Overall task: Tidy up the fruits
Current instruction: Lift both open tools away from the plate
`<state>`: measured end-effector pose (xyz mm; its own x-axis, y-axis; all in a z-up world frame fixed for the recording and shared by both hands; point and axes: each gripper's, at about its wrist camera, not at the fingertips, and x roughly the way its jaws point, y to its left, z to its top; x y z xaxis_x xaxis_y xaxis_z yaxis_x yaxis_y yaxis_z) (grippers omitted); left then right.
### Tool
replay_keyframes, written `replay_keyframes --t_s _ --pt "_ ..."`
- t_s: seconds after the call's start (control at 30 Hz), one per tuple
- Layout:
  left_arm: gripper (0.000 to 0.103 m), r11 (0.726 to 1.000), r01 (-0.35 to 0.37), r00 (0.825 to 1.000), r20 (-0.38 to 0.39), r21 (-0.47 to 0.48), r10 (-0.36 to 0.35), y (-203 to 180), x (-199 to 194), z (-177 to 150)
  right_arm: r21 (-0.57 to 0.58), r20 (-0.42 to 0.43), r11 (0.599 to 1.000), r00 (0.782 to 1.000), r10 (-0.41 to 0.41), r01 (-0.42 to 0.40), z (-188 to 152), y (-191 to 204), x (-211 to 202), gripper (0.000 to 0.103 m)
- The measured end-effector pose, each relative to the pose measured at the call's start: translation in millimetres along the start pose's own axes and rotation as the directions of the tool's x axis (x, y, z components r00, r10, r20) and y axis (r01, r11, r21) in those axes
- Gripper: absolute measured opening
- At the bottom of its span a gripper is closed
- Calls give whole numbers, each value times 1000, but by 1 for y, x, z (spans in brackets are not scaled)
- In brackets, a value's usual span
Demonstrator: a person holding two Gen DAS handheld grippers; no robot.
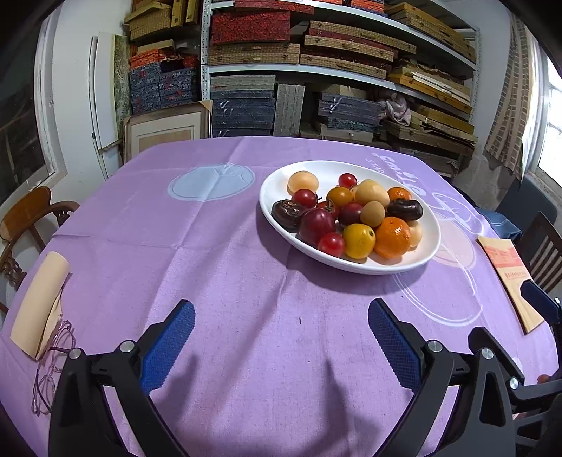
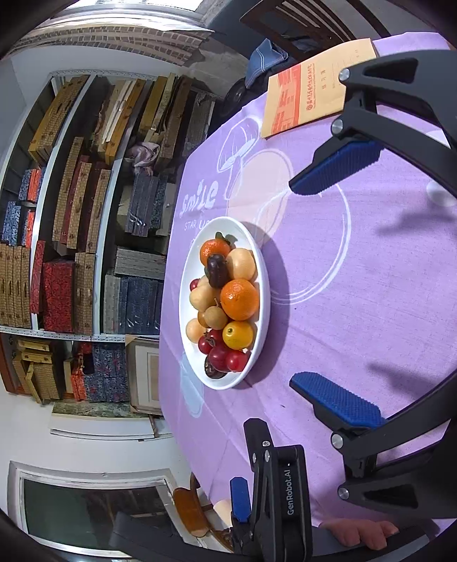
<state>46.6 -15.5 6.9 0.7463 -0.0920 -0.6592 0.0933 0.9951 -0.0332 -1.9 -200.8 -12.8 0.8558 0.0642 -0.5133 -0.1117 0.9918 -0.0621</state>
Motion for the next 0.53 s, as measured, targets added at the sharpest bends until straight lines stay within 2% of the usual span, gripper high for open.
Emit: replay_keyframes --t_s 0.27,0.4,0.53 --pt "100 999 -18 1000 27 45 16 -11 -4 -4 27 -4 1000 1000 11 -11 0 -5 1 99" --pt "100 998 -4 1000 26 59 3 -14 -5 -4 28 0 1000 1000 10 -10 0 -5 0 99" --pt "100 999 -4 1000 16 34 3 -13 -3 -7 28 0 1000 1000 11 -11 0 -5 0 99"
